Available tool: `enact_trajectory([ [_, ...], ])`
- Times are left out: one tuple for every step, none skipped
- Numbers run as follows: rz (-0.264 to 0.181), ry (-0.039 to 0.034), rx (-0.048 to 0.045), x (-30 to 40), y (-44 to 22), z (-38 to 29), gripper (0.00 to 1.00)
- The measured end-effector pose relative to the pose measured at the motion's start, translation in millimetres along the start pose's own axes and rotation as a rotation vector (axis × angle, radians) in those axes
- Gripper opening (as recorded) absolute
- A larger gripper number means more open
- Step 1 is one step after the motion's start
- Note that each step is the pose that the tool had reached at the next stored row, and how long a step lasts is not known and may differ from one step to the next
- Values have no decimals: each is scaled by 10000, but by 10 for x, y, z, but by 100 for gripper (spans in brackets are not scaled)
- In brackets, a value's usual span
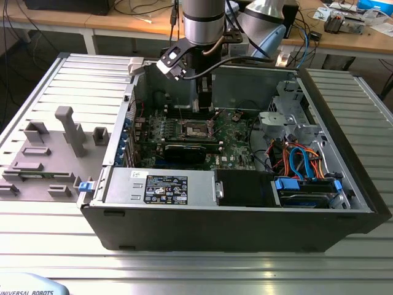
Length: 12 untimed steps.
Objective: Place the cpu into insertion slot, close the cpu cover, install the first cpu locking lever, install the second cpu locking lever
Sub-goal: 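Place the cpu into insertion slot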
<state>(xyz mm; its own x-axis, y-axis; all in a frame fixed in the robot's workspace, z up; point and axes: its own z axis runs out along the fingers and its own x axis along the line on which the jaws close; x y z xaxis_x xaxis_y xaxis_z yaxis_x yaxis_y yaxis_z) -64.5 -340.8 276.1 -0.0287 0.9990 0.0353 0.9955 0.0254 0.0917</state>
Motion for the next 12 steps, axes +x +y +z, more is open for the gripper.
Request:
enact_trajectory([
  [-2, 1, 0, -1, -3, 26, 54],
  [0, 0, 0, -2, -8, 57, 54],
  [0, -1, 0, -3, -10, 76, 54],
  [-1, 0, 0, -4, -12, 94, 54],
  [-1, 0, 0, -4, -13, 112, 54],
  [-1, 1, 2, -4, -15, 127, 54],
  [1, 0, 7, -5, -17, 141, 54],
  [2, 0, 10, -5, -18, 148, 54],
  [2, 0, 14, -5, -19, 155, 54],
  [2, 0, 15, -6, -19, 161, 54],
  [1, -1, 18, -6, -19, 168, 54],
  [1, -3, 19, -6, -19, 169, 54],
])
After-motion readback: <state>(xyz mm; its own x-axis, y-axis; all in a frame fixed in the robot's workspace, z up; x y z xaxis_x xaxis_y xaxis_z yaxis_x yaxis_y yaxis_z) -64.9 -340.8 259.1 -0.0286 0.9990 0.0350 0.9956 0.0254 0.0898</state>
